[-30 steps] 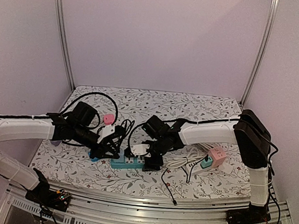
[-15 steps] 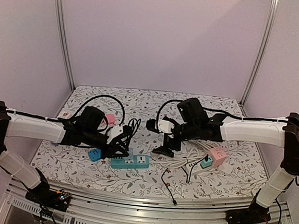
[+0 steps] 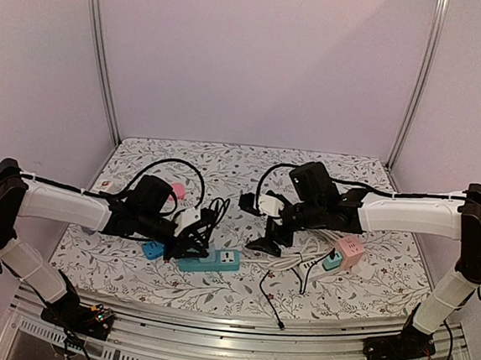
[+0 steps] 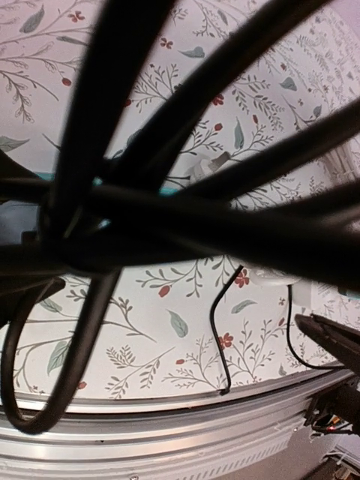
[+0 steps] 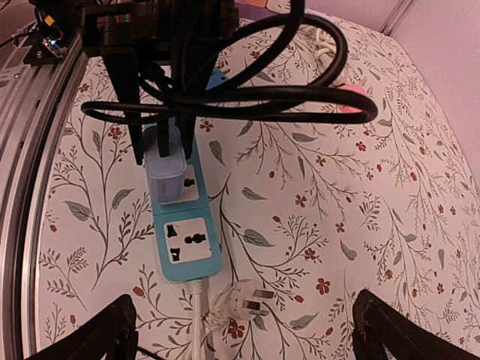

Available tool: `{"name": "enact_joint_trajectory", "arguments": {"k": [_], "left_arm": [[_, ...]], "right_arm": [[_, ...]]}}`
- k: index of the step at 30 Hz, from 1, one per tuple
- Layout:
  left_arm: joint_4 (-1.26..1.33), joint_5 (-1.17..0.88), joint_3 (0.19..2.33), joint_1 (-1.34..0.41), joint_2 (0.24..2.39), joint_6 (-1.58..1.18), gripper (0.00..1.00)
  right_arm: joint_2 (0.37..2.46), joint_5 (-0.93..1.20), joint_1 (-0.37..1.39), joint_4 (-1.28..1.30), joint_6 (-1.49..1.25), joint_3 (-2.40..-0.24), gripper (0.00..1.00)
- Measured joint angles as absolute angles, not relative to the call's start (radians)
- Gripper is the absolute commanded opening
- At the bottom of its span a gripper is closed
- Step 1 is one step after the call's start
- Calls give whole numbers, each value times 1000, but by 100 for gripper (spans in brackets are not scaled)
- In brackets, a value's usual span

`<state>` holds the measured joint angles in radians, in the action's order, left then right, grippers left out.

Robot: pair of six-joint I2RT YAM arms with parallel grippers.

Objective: Insert the plug
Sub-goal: Insert the plug into the socket.

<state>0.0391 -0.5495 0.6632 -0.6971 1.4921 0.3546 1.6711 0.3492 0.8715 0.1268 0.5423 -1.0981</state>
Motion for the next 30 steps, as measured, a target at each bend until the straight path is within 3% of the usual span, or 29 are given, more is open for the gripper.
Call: {"name": "enact_joint_trajectory", "arguments": {"k": [13, 27, 28, 30], "left_arm": [[58, -530, 621, -717, 1474, 319, 0], [358, -454, 500, -796, 1517, 210, 0], [370, -448, 501, -799, 1523, 206, 4], [383, -430, 503, -807, 1528, 189, 32]], "right_arm": [[1671, 350, 871, 125, 527, -1098, 99], [1617, 350, 871, 119, 497, -1057, 99], [1617, 350, 871, 118, 497, -1057, 99], [1617, 350, 871, 119, 494, -1057, 99]]}}
